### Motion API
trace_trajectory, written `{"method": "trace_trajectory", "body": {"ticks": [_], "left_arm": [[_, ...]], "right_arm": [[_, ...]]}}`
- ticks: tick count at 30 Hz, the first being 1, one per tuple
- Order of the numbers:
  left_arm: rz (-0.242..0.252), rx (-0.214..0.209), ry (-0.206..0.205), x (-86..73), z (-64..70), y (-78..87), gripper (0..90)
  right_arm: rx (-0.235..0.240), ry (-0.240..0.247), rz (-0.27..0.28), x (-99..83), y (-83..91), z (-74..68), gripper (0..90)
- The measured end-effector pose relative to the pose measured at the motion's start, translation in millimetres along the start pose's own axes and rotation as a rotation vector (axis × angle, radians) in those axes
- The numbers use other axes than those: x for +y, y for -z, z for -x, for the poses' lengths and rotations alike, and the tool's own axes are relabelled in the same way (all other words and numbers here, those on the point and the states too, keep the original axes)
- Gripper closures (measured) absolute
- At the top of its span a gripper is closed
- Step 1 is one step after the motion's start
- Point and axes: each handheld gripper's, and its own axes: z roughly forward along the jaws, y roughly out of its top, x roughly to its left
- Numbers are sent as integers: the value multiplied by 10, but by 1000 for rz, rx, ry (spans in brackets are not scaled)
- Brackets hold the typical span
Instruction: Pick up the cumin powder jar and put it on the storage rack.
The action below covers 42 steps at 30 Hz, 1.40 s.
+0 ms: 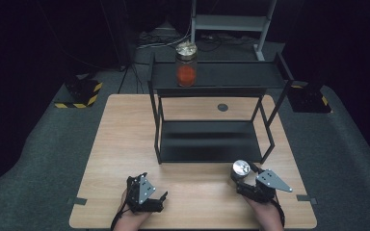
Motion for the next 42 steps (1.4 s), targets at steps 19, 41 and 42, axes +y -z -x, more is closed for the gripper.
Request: {"method": "trace_trajectory", "body": {"ticks": [19,41,42], "left_arm": [[7,0,4,-12,1,6,8],[1,-4,-7,1,-1,-7,8],[3,-2,-5,-1,1,-5,8]], "right_arm": [[-4,37,45,-91,-16,-30,340],[-16,10,76,220,58,-9,341],[-19,10,81,240,63,-9,341]]}}
